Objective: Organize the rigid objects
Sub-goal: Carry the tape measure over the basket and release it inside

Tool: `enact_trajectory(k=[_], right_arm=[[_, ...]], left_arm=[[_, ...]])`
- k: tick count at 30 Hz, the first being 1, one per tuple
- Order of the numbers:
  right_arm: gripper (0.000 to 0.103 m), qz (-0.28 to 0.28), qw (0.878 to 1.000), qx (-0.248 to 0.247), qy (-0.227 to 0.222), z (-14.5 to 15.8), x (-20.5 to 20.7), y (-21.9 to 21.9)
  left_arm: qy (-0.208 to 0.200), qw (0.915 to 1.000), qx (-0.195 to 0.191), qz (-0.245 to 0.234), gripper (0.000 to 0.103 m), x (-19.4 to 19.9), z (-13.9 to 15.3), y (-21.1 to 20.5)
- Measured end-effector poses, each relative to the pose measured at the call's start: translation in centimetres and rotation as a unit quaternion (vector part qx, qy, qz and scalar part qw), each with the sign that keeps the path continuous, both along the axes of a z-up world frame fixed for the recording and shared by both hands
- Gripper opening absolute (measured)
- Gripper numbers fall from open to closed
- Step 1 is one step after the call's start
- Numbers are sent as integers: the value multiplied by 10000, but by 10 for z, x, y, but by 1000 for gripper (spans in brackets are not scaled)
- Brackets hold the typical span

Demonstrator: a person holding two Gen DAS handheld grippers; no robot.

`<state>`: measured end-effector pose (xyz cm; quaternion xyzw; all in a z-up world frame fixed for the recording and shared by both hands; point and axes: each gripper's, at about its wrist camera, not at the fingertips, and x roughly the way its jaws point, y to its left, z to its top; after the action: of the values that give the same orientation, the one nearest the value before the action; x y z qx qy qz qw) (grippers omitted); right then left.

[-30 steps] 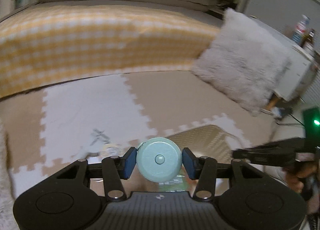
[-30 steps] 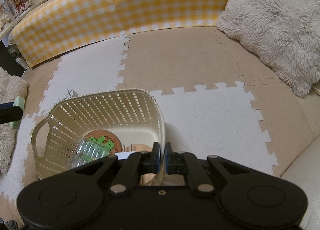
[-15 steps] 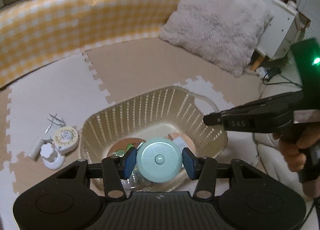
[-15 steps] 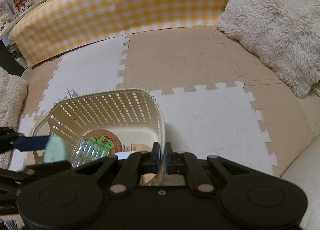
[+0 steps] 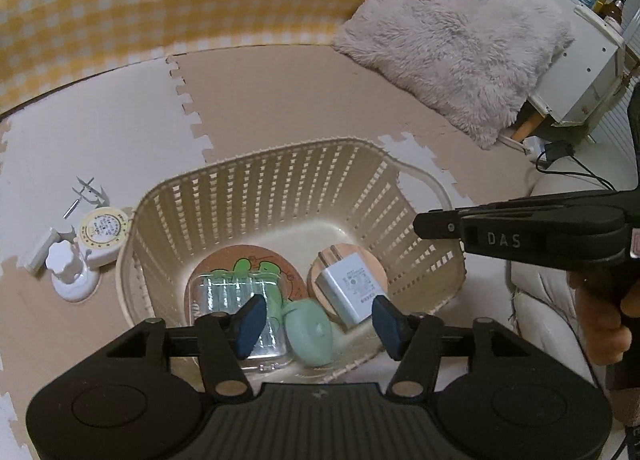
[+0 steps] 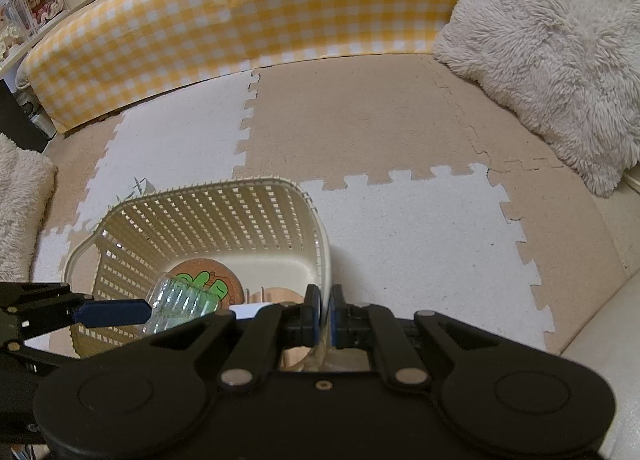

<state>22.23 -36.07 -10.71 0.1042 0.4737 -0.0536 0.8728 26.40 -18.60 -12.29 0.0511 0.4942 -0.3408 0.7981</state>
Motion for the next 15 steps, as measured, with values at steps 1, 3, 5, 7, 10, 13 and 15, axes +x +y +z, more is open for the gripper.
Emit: enact_trajectory(k=[1, 3, 5, 7, 10, 13, 15], right_arm=[[6, 0, 10000, -2, 0, 0, 0, 0], [6, -1, 10000, 1, 2, 0, 0, -1], [6, 2, 10000, -3, 2, 0, 0, -1], [6, 0, 10000, -1, 2, 0, 0, -1], [6, 1, 10000, -3, 2, 0, 0, -1], [6, 0, 10000, 0, 2, 0, 0, -1], [6, 0, 10000, -2, 2, 0, 0, -1]], left_arm=[[3, 10000, -3, 13, 63, 0, 0, 0], [7, 10000, 1, 23, 63, 0, 1, 1], [17, 10000, 5, 26, 63, 0, 1, 0], [20, 10000, 4, 6, 63, -1, 2, 0], [-15, 10000, 34, -21, 63, -3, 4, -2], [-44, 10000, 61, -33, 63, -4, 5, -2], [-53, 10000, 44, -40, 63, -4, 7, -2]])
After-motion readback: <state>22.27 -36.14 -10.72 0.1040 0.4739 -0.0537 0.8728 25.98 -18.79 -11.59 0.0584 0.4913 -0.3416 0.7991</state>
